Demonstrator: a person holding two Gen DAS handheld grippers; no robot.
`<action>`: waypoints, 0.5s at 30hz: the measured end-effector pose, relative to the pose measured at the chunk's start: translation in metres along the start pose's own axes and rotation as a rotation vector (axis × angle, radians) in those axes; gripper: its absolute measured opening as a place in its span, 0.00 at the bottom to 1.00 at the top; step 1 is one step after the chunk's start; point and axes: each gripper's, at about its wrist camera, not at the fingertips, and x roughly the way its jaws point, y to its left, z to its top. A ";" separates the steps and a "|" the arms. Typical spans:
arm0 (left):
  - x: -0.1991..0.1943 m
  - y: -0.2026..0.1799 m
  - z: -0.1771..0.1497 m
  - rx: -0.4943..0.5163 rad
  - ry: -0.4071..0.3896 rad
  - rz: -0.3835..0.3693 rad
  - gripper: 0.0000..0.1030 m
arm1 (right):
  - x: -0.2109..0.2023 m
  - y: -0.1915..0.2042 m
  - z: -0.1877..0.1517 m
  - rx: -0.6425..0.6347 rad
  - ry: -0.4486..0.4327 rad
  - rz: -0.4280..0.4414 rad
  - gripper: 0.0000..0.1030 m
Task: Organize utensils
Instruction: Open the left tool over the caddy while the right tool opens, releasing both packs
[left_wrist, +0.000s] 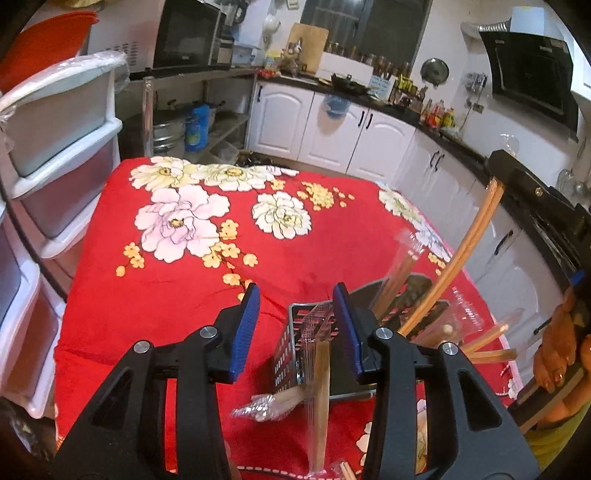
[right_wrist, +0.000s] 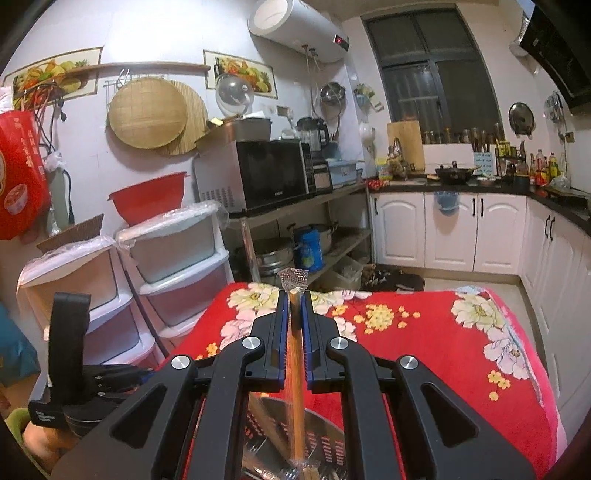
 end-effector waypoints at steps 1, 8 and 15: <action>0.003 0.000 -0.001 0.001 0.007 -0.005 0.32 | 0.002 0.000 -0.002 0.003 0.009 0.004 0.08; 0.011 -0.002 -0.005 0.009 0.024 -0.021 0.05 | 0.008 -0.005 -0.009 0.023 0.050 0.013 0.16; -0.013 -0.008 0.005 -0.003 -0.067 -0.048 0.00 | 0.001 -0.007 -0.013 0.019 0.064 0.017 0.35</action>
